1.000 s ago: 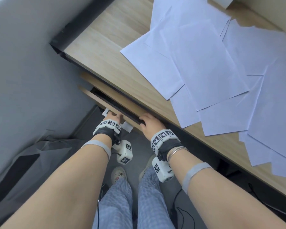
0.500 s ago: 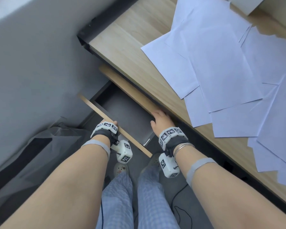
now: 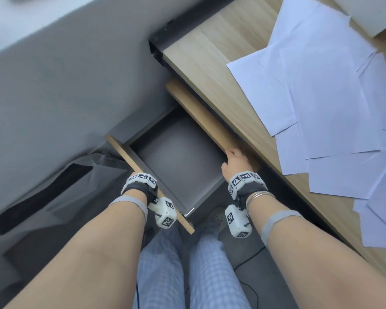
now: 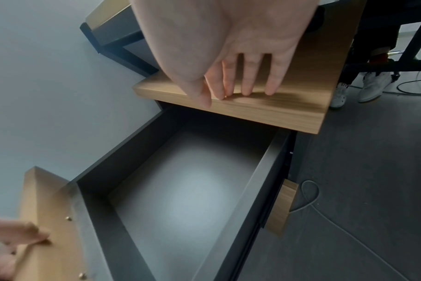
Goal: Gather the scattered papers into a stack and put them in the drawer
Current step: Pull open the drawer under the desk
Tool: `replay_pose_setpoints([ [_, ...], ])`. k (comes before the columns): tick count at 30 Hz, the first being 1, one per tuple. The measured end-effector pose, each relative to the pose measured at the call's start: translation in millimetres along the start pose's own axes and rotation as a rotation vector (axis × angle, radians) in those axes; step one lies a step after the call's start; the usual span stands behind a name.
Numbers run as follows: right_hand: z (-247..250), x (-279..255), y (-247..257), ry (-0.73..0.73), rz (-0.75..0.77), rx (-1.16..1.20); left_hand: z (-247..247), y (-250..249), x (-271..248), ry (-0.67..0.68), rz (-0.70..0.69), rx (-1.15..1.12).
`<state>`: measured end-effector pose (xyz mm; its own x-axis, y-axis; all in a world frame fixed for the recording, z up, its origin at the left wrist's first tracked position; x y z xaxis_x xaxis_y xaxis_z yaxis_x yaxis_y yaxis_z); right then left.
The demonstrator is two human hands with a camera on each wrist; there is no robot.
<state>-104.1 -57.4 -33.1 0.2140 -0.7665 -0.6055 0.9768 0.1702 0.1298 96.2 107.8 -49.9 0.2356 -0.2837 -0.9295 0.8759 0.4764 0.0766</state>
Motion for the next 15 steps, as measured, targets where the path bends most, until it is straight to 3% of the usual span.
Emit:
replay_pose_setpoints([
  [15,-8,-1,10,-0.052,-0.064,-0.035,-50,53,-4,0.069,0.097,-0.023],
])
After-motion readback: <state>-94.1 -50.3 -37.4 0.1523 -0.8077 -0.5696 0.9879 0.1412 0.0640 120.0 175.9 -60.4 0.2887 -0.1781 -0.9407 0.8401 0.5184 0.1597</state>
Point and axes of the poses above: each hand's wrist, its own x-axis towards the middle knuckle, its own z-axis out of the back of the hand, y = z × x, the point moved 9 cm from there along x, towards the middle knuckle, and after that the axes turned 1 degree about -z, right-handed, at the moved point
